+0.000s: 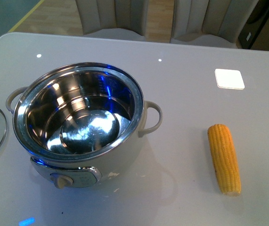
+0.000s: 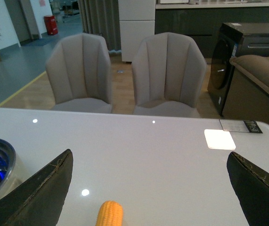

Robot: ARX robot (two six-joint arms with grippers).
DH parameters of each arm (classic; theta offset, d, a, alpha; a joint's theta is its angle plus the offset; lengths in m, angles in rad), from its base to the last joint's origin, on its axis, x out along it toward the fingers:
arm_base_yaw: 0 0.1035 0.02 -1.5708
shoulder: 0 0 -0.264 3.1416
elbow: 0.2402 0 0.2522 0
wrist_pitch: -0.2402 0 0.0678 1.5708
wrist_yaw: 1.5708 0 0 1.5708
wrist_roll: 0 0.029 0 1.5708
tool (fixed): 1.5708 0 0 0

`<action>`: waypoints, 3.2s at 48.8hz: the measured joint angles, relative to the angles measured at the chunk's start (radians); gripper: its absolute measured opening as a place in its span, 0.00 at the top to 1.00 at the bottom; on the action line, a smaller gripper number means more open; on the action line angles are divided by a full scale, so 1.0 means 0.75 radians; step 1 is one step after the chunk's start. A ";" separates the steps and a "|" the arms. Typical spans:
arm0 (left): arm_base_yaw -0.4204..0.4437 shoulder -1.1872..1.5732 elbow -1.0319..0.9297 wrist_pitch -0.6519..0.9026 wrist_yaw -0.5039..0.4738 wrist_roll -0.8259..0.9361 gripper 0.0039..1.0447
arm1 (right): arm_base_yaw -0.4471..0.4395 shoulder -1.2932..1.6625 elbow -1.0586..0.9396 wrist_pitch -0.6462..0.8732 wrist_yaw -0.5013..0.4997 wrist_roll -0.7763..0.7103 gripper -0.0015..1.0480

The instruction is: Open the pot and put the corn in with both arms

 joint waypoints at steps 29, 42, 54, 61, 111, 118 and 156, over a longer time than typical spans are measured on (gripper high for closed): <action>-0.003 -0.803 -0.294 -0.273 0.069 -0.155 0.06 | 0.000 0.000 0.000 0.000 0.000 0.000 0.09; 0.002 -1.299 -0.475 -0.556 0.183 -0.213 0.06 | 0.000 0.000 0.000 0.000 0.000 0.000 0.09; 0.030 -1.695 -0.532 -0.801 0.235 -0.243 0.06 | 0.000 0.000 0.000 0.000 0.000 0.001 0.09; 0.031 -1.705 -0.533 -0.807 0.235 -0.247 0.06 | 0.000 0.000 0.000 0.000 0.001 0.001 0.09; -0.513 -2.610 -1.054 -0.956 -0.082 -0.216 0.97 | 0.000 -0.001 0.000 0.000 0.002 0.001 0.09; -0.635 -2.725 -1.055 -1.062 -0.203 -0.215 0.97 | 0.000 -0.001 0.000 0.000 0.002 0.001 0.09; -0.659 -3.154 -1.055 -1.475 -0.220 -0.214 0.97 | 0.000 -0.001 0.000 0.000 0.003 0.001 0.09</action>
